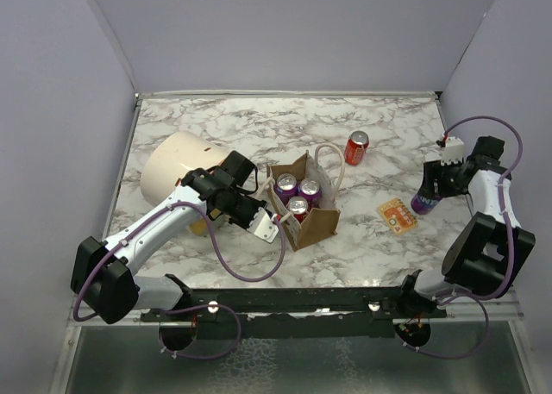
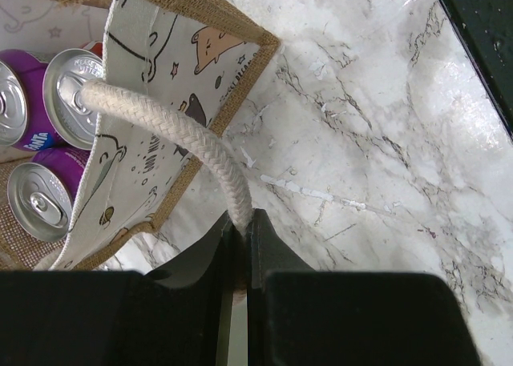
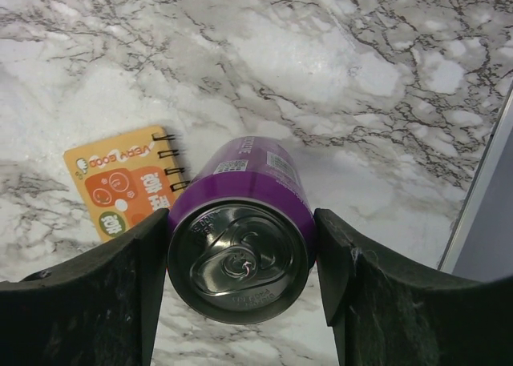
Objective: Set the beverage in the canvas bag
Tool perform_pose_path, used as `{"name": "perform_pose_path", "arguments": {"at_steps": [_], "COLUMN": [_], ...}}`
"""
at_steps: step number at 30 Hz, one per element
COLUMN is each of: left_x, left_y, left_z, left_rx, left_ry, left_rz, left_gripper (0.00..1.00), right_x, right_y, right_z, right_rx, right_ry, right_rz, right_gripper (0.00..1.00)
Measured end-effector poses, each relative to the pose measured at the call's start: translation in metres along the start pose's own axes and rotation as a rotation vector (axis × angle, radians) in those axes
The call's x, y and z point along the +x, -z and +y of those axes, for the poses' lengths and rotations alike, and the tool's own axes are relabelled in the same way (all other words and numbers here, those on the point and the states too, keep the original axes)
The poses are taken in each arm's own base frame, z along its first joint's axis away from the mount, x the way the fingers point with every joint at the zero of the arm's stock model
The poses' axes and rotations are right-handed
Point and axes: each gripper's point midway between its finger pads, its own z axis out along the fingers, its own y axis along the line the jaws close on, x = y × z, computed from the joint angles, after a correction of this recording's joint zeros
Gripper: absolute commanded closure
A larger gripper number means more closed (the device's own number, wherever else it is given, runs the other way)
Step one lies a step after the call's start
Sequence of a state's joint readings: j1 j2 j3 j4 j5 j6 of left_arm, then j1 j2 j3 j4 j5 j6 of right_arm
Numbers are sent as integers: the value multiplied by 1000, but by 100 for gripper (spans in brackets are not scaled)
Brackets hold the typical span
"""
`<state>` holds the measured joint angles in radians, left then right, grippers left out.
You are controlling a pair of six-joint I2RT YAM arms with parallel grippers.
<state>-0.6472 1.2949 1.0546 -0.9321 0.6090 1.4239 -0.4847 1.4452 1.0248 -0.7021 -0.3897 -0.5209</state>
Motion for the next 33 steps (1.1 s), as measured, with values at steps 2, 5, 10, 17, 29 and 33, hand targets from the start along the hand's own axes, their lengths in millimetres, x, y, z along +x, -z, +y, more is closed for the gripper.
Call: {"name": "perform_pose_path", "arguments": {"at_steps": [2, 5, 10, 17, 29, 33], "left_x": [0, 0, 0, 1, -1, -1], "left_y": [0, 0, 0, -1, 0, 0], "left_z": [0, 0, 0, 1, 4, 4], "left_rx": [0, 0, 0, 8, 1, -1], "left_ry": [1, 1, 1, 6, 20, 23], "left_rz": [0, 0, 0, 0, -3, -3], "left_gripper": [100, 100, 100, 100, 100, 100], "right_x": [0, -12, -56, -139, -183, -173], "right_y": [3, 16, 52, 119, 174, 178], "right_z": [4, 13, 22, 67, 251, 291], "right_rx": [-15, -46, -76, -157, -563, -659], "right_ry": [-3, 1, 48, 210, 598, 684], "right_rz": [0, -31, -162, -384, -533, -524], "right_gripper": [70, 77, 86, 91, 95, 95]}}
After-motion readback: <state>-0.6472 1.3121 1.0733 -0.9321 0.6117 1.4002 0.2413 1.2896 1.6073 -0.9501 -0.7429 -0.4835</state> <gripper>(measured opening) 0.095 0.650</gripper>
